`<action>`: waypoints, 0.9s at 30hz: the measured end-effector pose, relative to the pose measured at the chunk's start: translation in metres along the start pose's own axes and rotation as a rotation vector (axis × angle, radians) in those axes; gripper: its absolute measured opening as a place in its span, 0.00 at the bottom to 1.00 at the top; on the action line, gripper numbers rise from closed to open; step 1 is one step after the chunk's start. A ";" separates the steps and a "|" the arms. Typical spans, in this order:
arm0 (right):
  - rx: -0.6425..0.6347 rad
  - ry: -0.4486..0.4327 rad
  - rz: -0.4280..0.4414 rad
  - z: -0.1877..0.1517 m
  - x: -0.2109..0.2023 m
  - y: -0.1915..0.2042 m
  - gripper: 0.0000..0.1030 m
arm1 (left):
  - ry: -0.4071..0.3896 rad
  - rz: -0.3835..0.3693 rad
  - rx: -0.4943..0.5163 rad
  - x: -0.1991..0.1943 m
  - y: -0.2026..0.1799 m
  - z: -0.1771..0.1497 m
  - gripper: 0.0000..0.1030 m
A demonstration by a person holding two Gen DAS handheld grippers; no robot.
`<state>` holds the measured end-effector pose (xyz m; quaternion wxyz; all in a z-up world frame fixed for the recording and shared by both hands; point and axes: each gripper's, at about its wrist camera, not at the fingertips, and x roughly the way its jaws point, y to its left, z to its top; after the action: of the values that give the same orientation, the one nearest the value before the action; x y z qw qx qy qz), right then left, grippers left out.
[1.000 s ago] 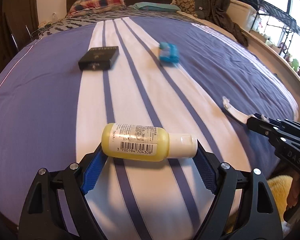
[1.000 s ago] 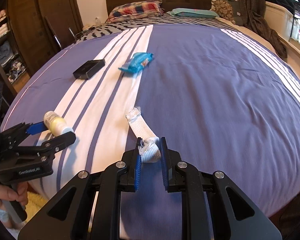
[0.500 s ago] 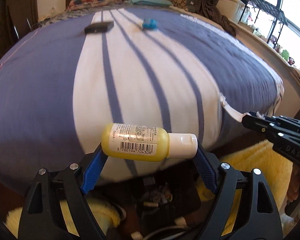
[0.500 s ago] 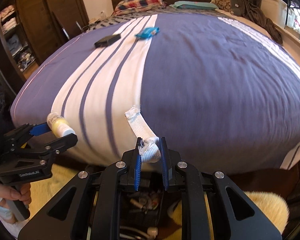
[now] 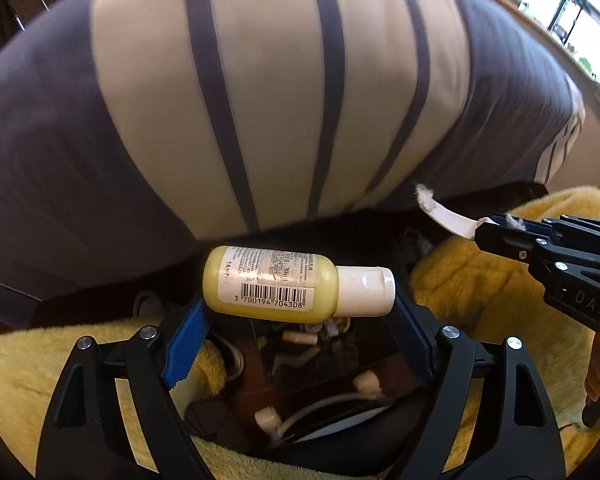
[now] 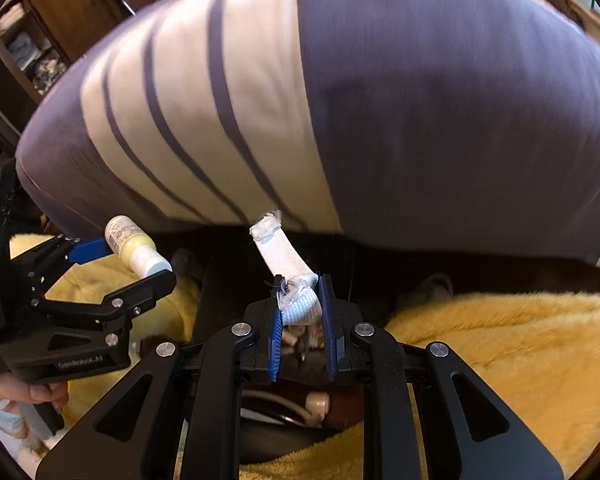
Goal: Collect trash
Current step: 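Carry the yellow bottle and white strap down to the bin, then open both grippers over the bin to drop the bottle and strap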
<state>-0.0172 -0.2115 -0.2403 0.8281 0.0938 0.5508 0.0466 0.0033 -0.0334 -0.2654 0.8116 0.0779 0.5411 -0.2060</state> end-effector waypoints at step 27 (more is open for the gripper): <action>0.109 0.099 0.001 0.004 0.064 -0.016 0.27 | 0.176 -0.041 -0.041 0.062 0.009 -0.015 0.77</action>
<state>0.0108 -0.2158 -0.3003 0.7935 0.1365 0.5927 0.0214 0.0146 -0.0354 -0.3287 0.7578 0.0679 0.6160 -0.2039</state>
